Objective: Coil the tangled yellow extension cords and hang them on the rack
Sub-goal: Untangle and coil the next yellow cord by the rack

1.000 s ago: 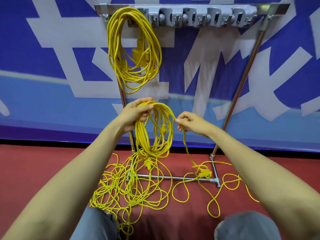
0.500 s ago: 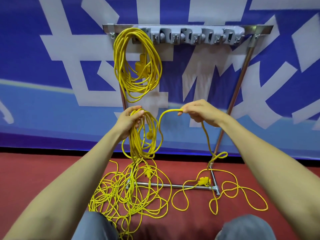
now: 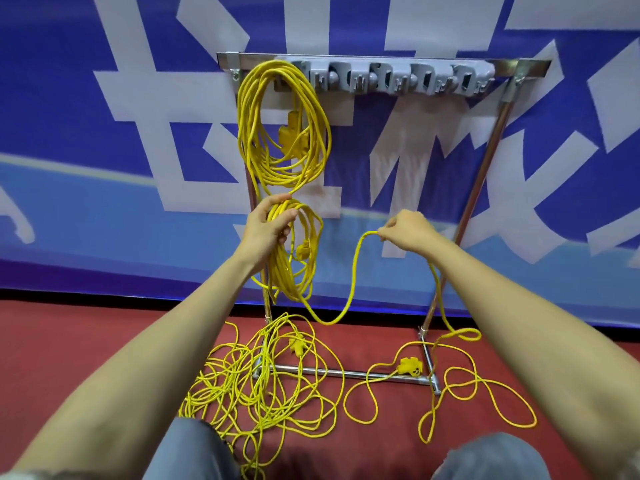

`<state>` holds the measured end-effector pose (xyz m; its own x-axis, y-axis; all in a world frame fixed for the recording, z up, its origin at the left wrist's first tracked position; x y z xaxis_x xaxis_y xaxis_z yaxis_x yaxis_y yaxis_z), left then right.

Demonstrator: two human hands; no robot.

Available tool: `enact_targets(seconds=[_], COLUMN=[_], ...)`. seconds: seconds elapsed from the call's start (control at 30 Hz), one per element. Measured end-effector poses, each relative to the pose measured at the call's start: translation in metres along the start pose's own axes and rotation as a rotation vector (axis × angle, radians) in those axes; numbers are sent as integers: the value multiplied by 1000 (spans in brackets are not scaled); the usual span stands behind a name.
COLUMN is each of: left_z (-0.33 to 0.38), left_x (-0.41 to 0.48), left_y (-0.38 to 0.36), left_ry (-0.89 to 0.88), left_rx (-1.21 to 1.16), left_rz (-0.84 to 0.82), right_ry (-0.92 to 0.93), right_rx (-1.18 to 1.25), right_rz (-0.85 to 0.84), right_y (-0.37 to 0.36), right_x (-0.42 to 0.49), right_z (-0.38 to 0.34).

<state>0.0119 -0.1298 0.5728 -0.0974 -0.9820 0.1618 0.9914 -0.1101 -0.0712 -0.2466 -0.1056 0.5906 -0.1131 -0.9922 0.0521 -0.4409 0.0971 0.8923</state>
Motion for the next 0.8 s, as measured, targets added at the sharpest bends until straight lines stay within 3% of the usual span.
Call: enact_targets(seconds=[0.13,0.27,0.43,0.63,0.8], left_z=[-8,-17,-26,-31,-37], left_x=[-2,-9,-15,-18,-10], left_y=[-11,-28,-44,-61,-64], left_ry=[25,95,145,173,190], left_rx=[46,19,-12,-34,-95], left_rz=[-73,-134,-154,-160,-94], right_ry=[79,-23,-184,-219,-214], right_rx=[241,531,1120,1219,1158], right_rz=[-48,-60,-203,-276,-290], right_y=[-1,-6,-11,-17,-17], right_x=[-1,6,3,-2,-6], right_z=[-18,-34,-48,-58,-65])
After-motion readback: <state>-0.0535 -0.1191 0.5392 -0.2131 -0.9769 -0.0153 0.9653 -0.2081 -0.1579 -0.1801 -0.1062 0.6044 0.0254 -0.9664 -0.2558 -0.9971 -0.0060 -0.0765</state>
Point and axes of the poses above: each hand's wrist, its own x-axis towards the middle knuckle, its own y-axis out of the back of the hand, z = x × y, the point moved 3 cm from there along x, towards the middle knuckle, and after that the axes turned 5 degrees about y, right-handed, at the moved point
